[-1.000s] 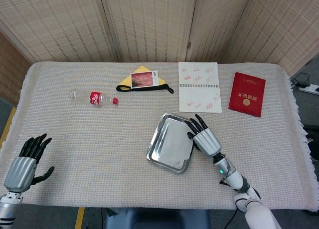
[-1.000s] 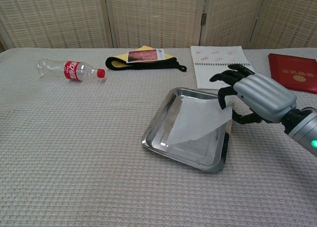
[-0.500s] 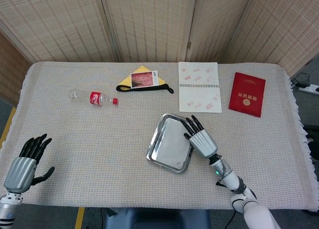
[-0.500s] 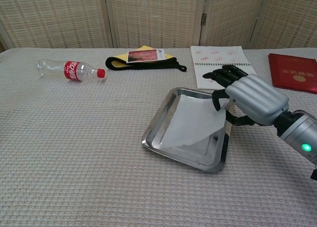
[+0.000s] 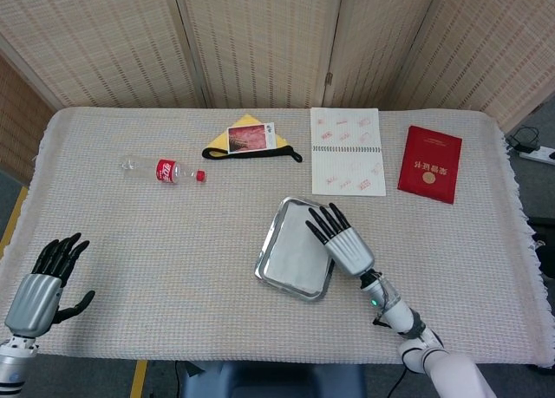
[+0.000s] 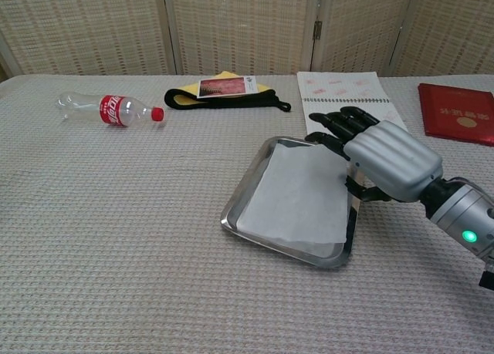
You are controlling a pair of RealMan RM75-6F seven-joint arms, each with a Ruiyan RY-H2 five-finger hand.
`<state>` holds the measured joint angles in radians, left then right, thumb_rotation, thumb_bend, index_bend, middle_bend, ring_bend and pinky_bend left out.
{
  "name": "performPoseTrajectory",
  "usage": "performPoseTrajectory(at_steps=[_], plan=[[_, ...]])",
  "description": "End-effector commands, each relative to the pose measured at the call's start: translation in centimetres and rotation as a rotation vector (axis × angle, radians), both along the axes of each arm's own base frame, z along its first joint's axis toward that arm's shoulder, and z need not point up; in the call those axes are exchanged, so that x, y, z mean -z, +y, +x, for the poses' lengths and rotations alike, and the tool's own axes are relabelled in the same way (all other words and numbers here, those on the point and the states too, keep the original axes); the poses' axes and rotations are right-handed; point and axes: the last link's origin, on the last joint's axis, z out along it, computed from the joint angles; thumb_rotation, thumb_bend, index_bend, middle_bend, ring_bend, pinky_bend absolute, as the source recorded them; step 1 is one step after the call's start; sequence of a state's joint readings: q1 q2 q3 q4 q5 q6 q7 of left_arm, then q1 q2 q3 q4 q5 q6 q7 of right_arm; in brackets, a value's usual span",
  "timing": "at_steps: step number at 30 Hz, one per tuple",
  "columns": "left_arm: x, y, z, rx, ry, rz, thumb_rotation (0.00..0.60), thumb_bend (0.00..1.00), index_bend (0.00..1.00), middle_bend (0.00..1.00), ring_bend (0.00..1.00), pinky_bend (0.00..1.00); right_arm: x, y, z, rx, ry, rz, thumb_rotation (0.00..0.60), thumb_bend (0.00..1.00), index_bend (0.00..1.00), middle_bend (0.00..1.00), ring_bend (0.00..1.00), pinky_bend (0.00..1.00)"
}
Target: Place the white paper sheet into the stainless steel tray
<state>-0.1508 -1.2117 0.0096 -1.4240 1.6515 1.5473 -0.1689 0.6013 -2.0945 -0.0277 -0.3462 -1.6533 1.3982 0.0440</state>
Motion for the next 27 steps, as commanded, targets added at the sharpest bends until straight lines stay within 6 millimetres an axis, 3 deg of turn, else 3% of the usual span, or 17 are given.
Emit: performPoseTrajectory(at_steps=[1,11,27], plan=[[0.0,0.0,0.0,-0.001,-0.001,-0.001,0.600,0.36,0.08,0.00,0.00,0.00,0.1,0.1,0.0,0.021,0.003,0.036,0.600,0.57,0.07,0.00,0.00,0.00],[-0.1,-0.1,0.1,0.004,-0.007,-0.003,0.600,0.36,0.08,0.00,0.00,0.00,-0.5,0.0,1.6,0.077,0.037,0.081,0.600,0.57,0.03,0.00,0.00,0.00],[-0.2,-0.1,0.1,-0.002,-0.015,-0.006,0.600,0.37,0.09,0.00,0.00,0.00,-3.8,-0.4,3.4,0.217,0.242,0.149,0.600,0.57,0.00,0.00,0.00,0.00]])
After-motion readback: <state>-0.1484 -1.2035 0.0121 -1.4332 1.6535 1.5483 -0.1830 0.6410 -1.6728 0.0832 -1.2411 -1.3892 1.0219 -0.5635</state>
